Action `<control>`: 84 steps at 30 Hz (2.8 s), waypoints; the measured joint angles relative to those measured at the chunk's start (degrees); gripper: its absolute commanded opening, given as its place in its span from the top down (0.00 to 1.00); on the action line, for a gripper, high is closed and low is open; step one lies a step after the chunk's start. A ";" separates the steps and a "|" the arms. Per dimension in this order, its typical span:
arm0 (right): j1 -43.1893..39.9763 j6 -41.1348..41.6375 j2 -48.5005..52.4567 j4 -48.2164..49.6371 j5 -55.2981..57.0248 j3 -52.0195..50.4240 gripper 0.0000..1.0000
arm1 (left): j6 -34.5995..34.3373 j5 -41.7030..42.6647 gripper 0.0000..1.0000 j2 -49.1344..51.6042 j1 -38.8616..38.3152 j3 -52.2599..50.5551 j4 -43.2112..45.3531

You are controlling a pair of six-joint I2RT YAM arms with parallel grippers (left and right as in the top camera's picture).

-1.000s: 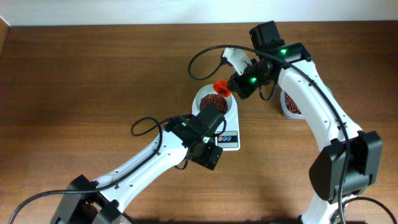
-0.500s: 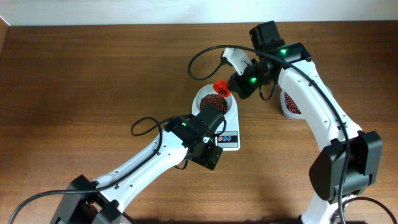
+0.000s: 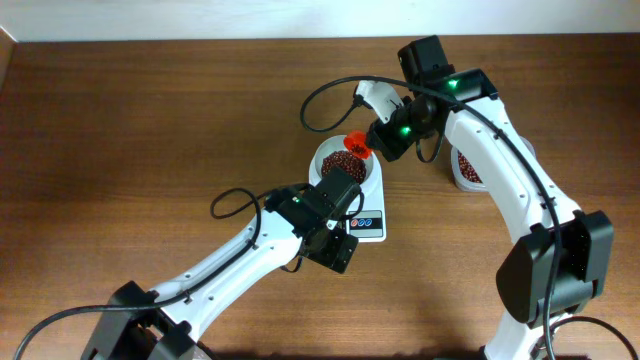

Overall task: Scoop item into bowl and weigh 50g on scale
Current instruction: 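Hold the red scoop tilted over the white bowl with the right gripper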

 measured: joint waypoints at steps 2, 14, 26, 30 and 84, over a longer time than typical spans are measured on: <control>0.00 0.02 0.00 0.02 0.00 0.00 0.96 | 0.00 0.02 0.01 0.00 0.00 0.00 0.00; 0.00 0.17 0.00 0.00 0.00 0.00 0.96 | 0.00 0.00 0.01 0.00 0.00 0.00 0.00; 0.37 -1.09 -0.09 -1.31 -0.76 0.11 0.96 | 0.00 0.00 0.01 0.00 0.00 0.00 0.00; 0.37 0.00 -0.09 -0.79 0.61 0.11 0.96 | 0.00 0.00 0.01 0.00 0.00 0.00 0.00; 0.37 -0.02 -0.09 1.09 0.87 0.11 0.96 | 0.02 0.00 0.01 0.00 0.00 0.00 0.00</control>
